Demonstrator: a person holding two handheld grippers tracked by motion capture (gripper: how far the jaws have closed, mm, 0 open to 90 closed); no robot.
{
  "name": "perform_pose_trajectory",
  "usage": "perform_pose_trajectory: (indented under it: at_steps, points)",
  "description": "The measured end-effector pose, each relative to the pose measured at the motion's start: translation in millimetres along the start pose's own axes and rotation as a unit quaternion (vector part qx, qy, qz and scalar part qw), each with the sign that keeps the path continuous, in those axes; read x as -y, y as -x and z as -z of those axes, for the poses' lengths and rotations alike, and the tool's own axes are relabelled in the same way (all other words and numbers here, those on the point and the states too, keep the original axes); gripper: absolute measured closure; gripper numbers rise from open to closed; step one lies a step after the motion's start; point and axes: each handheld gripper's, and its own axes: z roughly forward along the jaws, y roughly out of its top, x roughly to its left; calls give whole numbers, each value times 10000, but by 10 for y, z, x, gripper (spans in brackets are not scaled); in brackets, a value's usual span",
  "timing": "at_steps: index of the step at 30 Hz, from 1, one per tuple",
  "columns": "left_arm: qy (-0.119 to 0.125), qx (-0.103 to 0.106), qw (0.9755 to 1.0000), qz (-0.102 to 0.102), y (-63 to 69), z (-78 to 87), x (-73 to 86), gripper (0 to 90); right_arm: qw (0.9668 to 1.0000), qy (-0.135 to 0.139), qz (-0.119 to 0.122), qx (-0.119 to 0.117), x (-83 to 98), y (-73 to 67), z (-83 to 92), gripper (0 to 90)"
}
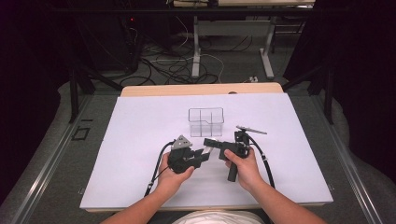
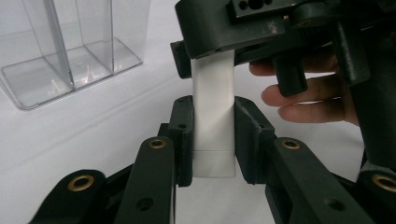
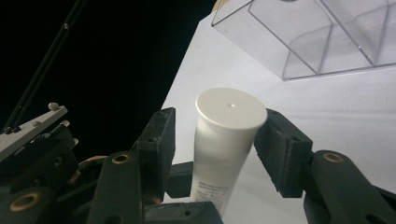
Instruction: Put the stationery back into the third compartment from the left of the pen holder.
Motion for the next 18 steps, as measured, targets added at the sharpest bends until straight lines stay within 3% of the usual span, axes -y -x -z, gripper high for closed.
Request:
perform_pose_trajectory:
  at_steps: [13, 15, 18]
  points:
    - [-68, 34, 10000, -59, 17, -4, 4, 709, 9997, -136, -181, -10, 14, 26, -18, 612]
    - [-83, 18, 9998, -171, 7, -5, 5, 708, 9996, -162, -210, -6, 12, 30, -15, 641]
    - [-53, 36, 9999, -115, 15, -19, 14, 708, 9994, -221, -265, 2, 8, 41, -10, 659]
